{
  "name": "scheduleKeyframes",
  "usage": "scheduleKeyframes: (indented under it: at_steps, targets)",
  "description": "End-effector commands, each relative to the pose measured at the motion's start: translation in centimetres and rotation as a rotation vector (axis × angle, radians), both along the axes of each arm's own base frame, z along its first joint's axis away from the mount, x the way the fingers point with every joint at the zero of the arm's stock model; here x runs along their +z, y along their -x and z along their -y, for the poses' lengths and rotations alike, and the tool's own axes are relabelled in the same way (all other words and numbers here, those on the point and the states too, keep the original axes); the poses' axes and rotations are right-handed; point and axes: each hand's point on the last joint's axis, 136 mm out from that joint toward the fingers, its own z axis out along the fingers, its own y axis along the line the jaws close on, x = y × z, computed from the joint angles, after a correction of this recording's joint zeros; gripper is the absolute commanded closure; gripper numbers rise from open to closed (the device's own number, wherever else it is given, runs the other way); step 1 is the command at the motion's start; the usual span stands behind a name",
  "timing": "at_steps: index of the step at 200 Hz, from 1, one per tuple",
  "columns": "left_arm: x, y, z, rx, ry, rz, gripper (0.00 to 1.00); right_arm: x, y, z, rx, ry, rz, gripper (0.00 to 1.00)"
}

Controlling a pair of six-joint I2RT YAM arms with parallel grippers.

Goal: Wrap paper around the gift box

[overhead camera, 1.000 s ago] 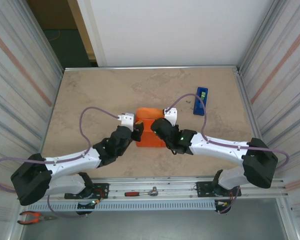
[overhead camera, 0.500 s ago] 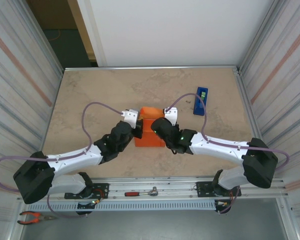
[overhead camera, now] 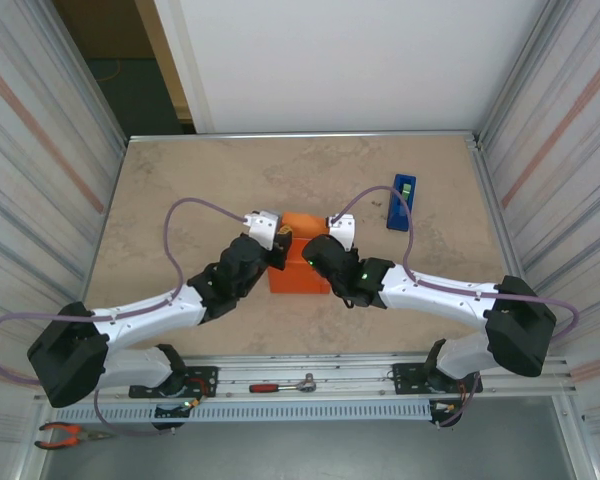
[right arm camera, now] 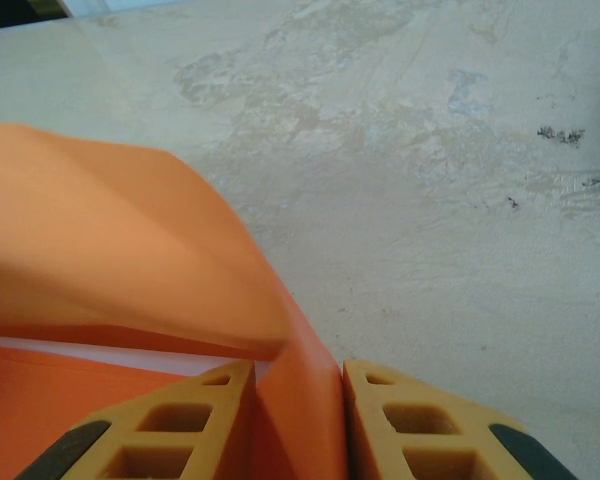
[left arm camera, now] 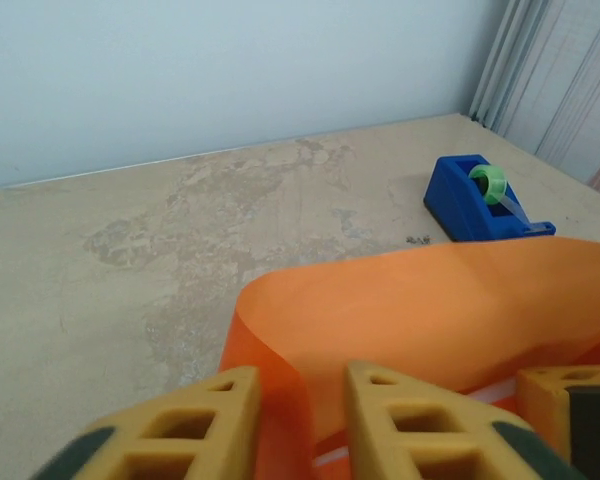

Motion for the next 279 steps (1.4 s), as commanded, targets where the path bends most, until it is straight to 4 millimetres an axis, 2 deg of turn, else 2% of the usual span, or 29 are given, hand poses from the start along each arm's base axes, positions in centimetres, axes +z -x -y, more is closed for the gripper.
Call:
scheduleKeyframes:
  at_steps: [1,29,34,43,49,60,73,99,137,165,183,194,211,230,266,279]
  targets:
    - [2.0,-0.9,-0.1,0.022,0.016,0.045,1.0,-1.3,0.8,0.6,0.029,0.069,-0.05,0.72]
    - [3.4,-0.9,-1.1,0.039,0.042,0.074,1.0,-1.4,0.8,0.6,0.031,0.066,-0.053,0.72]
    - [3.6,-1.0,-1.3,0.046,0.05,0.074,0.9,-1.4,0.9,0.6,0.031,0.065,-0.054,0.72]
    - [4.2,-0.9,-2.0,0.059,0.071,0.078,0.6,-1.4,0.9,0.5,0.033,0.064,-0.056,0.72]
    - [4.5,-0.8,-2.4,0.065,0.088,0.078,0.48,-1.4,0.9,0.5,0.034,0.063,-0.058,0.71]
    - [4.5,-0.6,-3.5,0.083,0.135,0.059,0.39,-1.4,0.9,0.4,0.037,0.058,-0.06,0.7]
    - [4.2,-0.2,-4.9,0.09,0.223,0.026,0.34,-1.4,1.0,0.3,0.04,0.056,-0.064,0.7]
    - [3.2,1.0,-5.5,0.056,0.276,-0.009,0.31,-1.4,1.0,0.4,0.041,0.054,-0.067,0.69]
    - [1.3,2.2,-3.7,-0.025,0.239,-0.045,0.29,-1.3,1.0,0.4,0.046,0.047,-0.074,0.67]
    - [0.0,1.8,-2.3,-0.028,0.184,-0.066,0.29,-1.1,1.0,0.3,0.053,0.04,-0.078,0.65]
    - [-1.2,1.2,-2.3,0.015,0.145,-0.075,0.28,-0.7,1.1,0.2,0.062,0.031,-0.076,0.62]
    - [-1.9,0.8,-2.4,0.043,0.121,-0.084,0.29,-0.4,1.1,0.1,0.072,0.023,-0.074,0.56]
    - [-2.8,0.4,-2.5,0.068,0.091,-0.095,0.3,0.7,1.0,0.0,0.091,0.02,-0.062,0.4]
    - [-3.5,0.5,-2.4,0.075,0.066,-0.102,0.3,2.1,0.7,-0.1,0.115,-0.003,-0.052,0.27]
    - [-4.0,0.6,-2.4,0.079,0.059,-0.11,0.32,3.3,-0.6,-0.4,0.159,-0.029,-0.08,0.11]
    - [-4.1,0.6,-2.4,0.081,0.06,-0.111,0.33,3.5,-0.9,-0.8,0.174,-0.023,-0.082,0.09]
